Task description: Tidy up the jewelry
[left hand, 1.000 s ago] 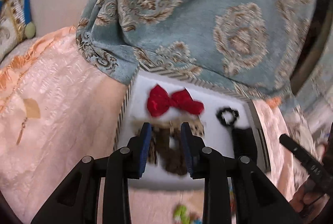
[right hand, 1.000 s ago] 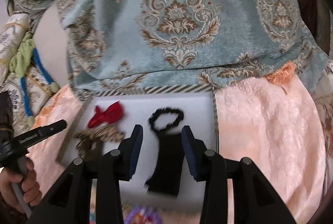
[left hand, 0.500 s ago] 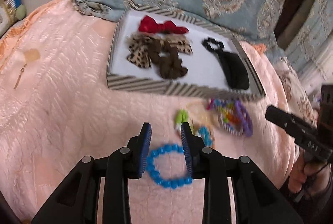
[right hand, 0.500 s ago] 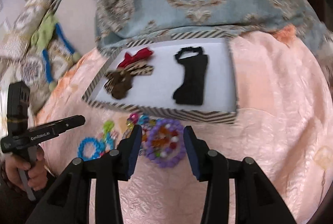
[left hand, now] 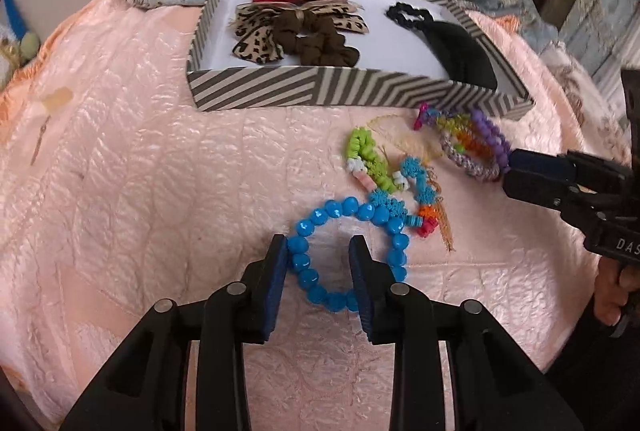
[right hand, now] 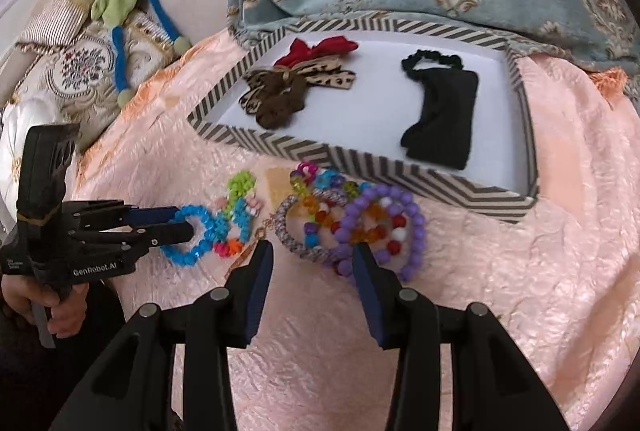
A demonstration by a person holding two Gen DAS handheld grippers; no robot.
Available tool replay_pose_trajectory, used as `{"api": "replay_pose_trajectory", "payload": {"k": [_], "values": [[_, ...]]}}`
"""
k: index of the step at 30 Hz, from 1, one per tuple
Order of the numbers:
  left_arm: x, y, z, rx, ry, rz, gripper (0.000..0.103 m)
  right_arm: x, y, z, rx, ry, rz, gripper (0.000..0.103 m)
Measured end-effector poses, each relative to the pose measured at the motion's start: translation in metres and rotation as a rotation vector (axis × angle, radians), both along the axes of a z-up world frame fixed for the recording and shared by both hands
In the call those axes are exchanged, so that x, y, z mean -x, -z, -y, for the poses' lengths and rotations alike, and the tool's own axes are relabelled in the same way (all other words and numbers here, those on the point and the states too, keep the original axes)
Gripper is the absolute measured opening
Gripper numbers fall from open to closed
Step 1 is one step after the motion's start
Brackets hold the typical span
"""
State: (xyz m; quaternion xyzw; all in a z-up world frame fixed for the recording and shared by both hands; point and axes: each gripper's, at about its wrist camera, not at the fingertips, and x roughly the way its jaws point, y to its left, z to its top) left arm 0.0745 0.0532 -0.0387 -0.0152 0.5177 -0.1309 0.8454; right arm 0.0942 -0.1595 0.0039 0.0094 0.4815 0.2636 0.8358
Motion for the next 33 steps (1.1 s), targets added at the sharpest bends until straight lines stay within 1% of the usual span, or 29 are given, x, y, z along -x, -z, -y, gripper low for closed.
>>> {"api": "replay_pose_trajectory", "payload": {"k": [2,4,6,7,8,10,11,12,15,17,19,23,25,28,30,33], "values": [[0.0,0.0,0.003,-0.02,0.003,0.001,0.014,-0.003,0.006,-0.003,0.022,-0.003,-0.011,0.044],[0.001,0.0,0.005,-0.027,0.006,0.003,0.014,-0.006,0.01,-0.005,0.036,-0.005,-0.022,0.037],[0.001,0.0,0.004,-0.026,0.003,0.005,0.014,-0.008,0.012,-0.005,0.04,-0.001,-0.022,0.033],[0.001,-0.001,0.003,-0.027,0.001,0.007,0.012,-0.008,0.012,-0.005,0.043,0.0,-0.024,0.027],[0.001,-0.001,0.002,-0.032,-0.001,0.011,0.006,-0.008,0.013,-0.005,0.046,-0.001,-0.027,0.024],[-0.002,-0.001,0.001,-0.038,-0.009,0.014,0.0,-0.007,0.013,-0.007,0.054,-0.015,-0.033,0.016],[-0.003,-0.001,0.002,-0.039,-0.013,0.014,0.0,-0.006,0.013,-0.008,0.06,-0.019,-0.032,0.015],[-0.004,-0.002,0.001,-0.04,-0.017,0.014,0.0,-0.005,0.012,-0.009,0.064,-0.024,-0.033,0.01],[-0.006,-0.006,0.0,-0.034,-0.031,0.021,0.0,-0.001,0.007,-0.007,0.047,-0.036,-0.033,0.01],[-0.005,-0.01,-0.002,-0.027,-0.038,0.037,0.0,0.003,-0.001,-0.002,0.013,-0.035,-0.019,0.01],[-0.005,-0.015,-0.005,-0.009,-0.042,0.052,0.0,0.006,-0.012,0.008,-0.047,-0.019,-0.002,0.01],[-0.005,-0.028,-0.01,0.036,-0.056,0.1,0.0,0.005,-0.033,0.031,-0.172,0.054,0.068,0.01],[-0.006,-0.034,-0.012,0.058,-0.065,0.125,0.0,0.004,-0.04,0.04,-0.208,0.097,0.106,0.01],[-0.006,-0.039,-0.012,0.087,-0.071,0.15,0.0,0.003,-0.047,0.046,-0.226,0.145,0.146,0.01],[-0.007,-0.039,-0.011,0.096,-0.072,0.155,0.0,0.003,-0.048,0.045,-0.22,0.149,0.158,0.01],[-0.009,-0.039,-0.008,0.095,-0.08,0.154,0.0,0.002,-0.044,0.038,-0.17,0.152,0.14,0.01]]}}
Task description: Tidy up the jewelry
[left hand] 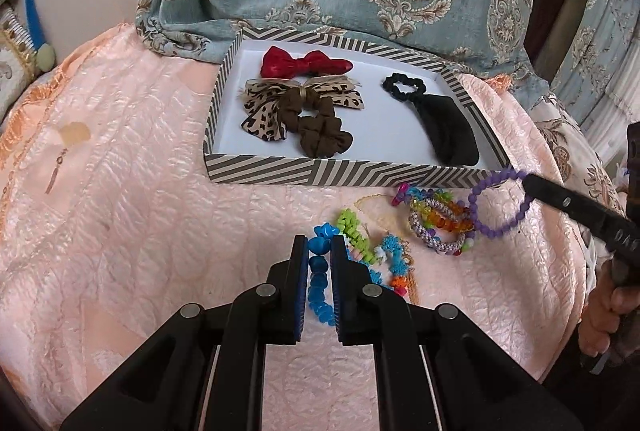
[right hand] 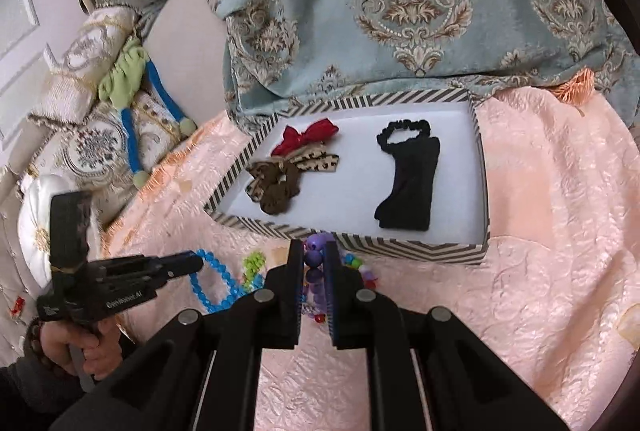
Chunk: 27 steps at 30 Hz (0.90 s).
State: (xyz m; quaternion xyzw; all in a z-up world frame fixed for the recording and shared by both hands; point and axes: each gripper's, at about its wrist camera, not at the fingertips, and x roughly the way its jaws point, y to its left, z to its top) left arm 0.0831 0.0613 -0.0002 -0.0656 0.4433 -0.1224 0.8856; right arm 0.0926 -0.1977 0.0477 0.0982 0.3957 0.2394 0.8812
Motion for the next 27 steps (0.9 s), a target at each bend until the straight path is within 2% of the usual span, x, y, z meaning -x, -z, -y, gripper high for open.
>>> {"api": "replay_pose_trajectory", "payload": {"k": [4,13,27], "values": [[-0.0009,-0.0008,0.0026,-0.006,-0.002,0.004,0.0,-0.0021,0.0106,-0.0034,0.048,0.007,-0.041,0.01],[-0.0029,0.0012,-0.0017,-0.016,-0.031,-0.001,0.0,0.0001,0.0127,-0.0051,0.081,0.014,-0.046,0.01],[-0.0022,-0.0001,-0.001,-0.031,-0.038,0.01,0.0,0.0029,0.0078,-0.0063,0.079,0.006,-0.02,0.01]]}}
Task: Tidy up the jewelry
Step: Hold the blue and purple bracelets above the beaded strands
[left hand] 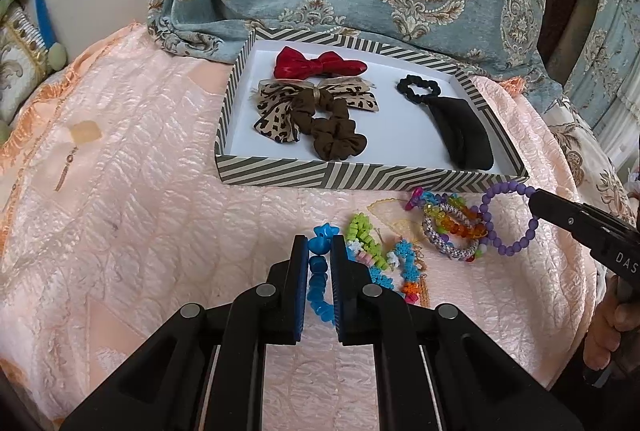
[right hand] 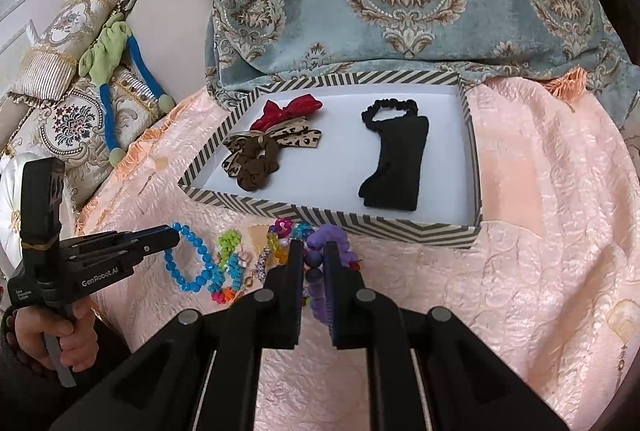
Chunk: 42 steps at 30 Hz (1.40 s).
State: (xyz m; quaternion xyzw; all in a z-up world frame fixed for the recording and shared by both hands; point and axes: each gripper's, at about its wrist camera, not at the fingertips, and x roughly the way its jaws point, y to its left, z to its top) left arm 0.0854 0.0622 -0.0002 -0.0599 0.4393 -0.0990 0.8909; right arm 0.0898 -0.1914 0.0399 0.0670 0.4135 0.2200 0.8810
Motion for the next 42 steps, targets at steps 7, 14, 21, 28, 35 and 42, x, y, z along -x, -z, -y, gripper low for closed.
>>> {"api": "replay_pose_trajectory", "payload": {"k": [7,14,21,28,35,42], "values": [[0.0006,-0.0013,-0.0006,0.004,0.001,0.01,0.0,0.002,-0.0032,0.0005,-0.001,-0.004,0.016,0.01],[0.0002,-0.0016,-0.0003,0.006,-0.003,0.009,0.0,0.0036,-0.0047,-0.0005,-0.006,-0.012,0.022,0.01],[-0.0007,0.0001,-0.0003,0.005,-0.005,0.0,0.0,0.0042,-0.0052,-0.0011,-0.002,-0.011,0.023,0.01],[-0.0008,-0.0003,-0.0017,0.007,-0.01,0.004,0.0,0.0035,-0.0052,-0.0015,-0.003,-0.015,0.029,0.01],[-0.0003,0.0,-0.0005,0.004,-0.011,0.004,0.0,0.0048,-0.0054,-0.0027,-0.001,-0.02,0.03,0.01],[-0.0003,0.0001,-0.0009,0.003,-0.008,0.008,0.0,0.0051,-0.006,-0.0027,-0.002,-0.02,0.033,0.01]]}}
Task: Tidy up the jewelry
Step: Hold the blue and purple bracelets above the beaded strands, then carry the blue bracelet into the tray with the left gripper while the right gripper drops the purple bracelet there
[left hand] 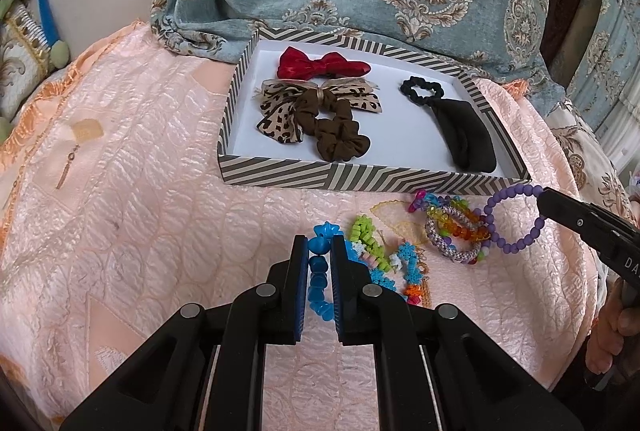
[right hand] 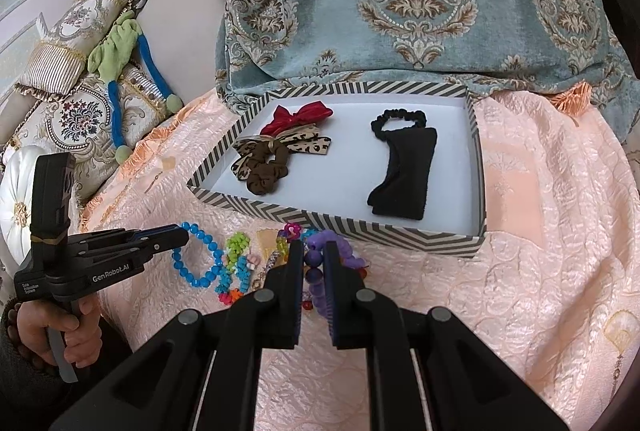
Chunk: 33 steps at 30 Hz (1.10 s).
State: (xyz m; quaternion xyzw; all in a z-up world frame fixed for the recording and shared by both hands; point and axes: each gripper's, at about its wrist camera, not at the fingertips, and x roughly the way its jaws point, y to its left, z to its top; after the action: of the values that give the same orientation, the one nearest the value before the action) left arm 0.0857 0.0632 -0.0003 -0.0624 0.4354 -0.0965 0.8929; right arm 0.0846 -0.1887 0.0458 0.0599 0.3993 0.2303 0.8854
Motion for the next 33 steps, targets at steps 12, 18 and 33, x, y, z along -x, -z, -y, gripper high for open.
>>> {"api": "replay_pose_trajectory", "payload": {"k": [12,18,33], "values": [[0.0002,-0.0001,0.0,-0.002,0.001,0.004,0.0,0.0009,-0.0022,0.001,0.002,0.004,0.012,0.01],[0.0003,-0.0001,-0.0002,-0.005,0.002,0.003,0.0,0.0008,-0.0013,-0.001,0.006,0.0,0.01,0.01],[0.0004,-0.0005,0.0007,-0.005,0.001,0.005,0.0,0.0002,-0.0012,-0.002,0.005,-0.001,0.014,0.01]]}}
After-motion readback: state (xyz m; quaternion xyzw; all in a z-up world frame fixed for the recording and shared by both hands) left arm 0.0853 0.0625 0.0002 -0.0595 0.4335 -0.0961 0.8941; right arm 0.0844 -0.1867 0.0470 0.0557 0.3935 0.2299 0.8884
